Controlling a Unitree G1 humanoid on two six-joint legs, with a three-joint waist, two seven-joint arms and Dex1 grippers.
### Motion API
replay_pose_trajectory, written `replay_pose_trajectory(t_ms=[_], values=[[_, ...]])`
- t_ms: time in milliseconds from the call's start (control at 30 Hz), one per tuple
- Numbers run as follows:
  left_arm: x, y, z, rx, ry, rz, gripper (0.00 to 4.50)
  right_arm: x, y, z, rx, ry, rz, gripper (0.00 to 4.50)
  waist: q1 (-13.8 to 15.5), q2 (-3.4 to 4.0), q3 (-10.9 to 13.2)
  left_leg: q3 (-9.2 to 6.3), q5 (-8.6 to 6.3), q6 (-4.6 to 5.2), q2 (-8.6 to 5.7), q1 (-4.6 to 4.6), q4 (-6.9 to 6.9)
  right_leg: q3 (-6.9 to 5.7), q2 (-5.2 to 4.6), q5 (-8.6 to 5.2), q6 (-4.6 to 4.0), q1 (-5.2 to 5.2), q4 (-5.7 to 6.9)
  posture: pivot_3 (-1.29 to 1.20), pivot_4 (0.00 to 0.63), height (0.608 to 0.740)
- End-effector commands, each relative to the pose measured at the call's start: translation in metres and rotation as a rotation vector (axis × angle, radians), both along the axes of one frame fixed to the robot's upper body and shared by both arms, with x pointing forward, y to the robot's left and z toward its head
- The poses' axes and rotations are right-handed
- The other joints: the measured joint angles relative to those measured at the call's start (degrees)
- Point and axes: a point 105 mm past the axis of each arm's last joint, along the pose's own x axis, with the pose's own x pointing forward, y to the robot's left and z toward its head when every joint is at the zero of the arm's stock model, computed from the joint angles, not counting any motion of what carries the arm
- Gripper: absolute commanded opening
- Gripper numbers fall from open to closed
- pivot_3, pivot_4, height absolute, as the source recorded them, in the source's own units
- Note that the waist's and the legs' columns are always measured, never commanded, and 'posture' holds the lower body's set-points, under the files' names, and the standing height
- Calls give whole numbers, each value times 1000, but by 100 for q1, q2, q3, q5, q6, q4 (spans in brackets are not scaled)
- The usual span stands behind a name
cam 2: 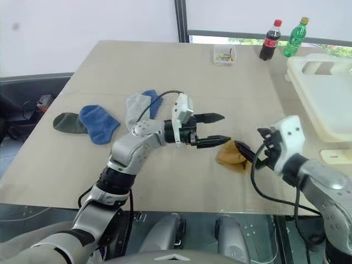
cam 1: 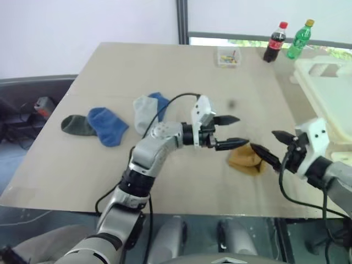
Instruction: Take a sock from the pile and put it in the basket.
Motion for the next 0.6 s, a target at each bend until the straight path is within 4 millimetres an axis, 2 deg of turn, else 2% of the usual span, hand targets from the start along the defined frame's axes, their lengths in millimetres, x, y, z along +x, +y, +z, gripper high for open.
replay_pose_trajectory(t_ms=[33, 200, 367, 600], values=[[-11, 13, 9, 40, -116, -66, 4026, 4, -2, -27, -75, 108, 15, 4416, -9, 1, 1, 1, 0, 0, 0, 0, -2, 0, 1, 0, 0, -3, -1, 0, 150, 740], [-23, 38, -8, 156, -54, -149, 4026, 0, -8, -59, -176, 225, 71, 4416, -43, 9, 6, 8, 0, 1, 2, -1, -9, 4, 3, -2, 0, -10, 0, 0, 150, 740], [-31, 52, -19, 225, -35, -149, 4026, 3, -12, -74, -219, 277, 109, 4416, -59, 7, 6, 7, -1, 3, 4, 5, -5, 2, 4, -1, 3, -6, 3, 0, 150, 740], [-35, 59, -31, 246, -24, -102, 4026, 4, 8, -91, -197, 338, 229, 4416, -157, -4, 0, 8, -1, 2, 12, 23, -2, 3, 10, -2, 3, 11, 3, 0, 150, 740]])
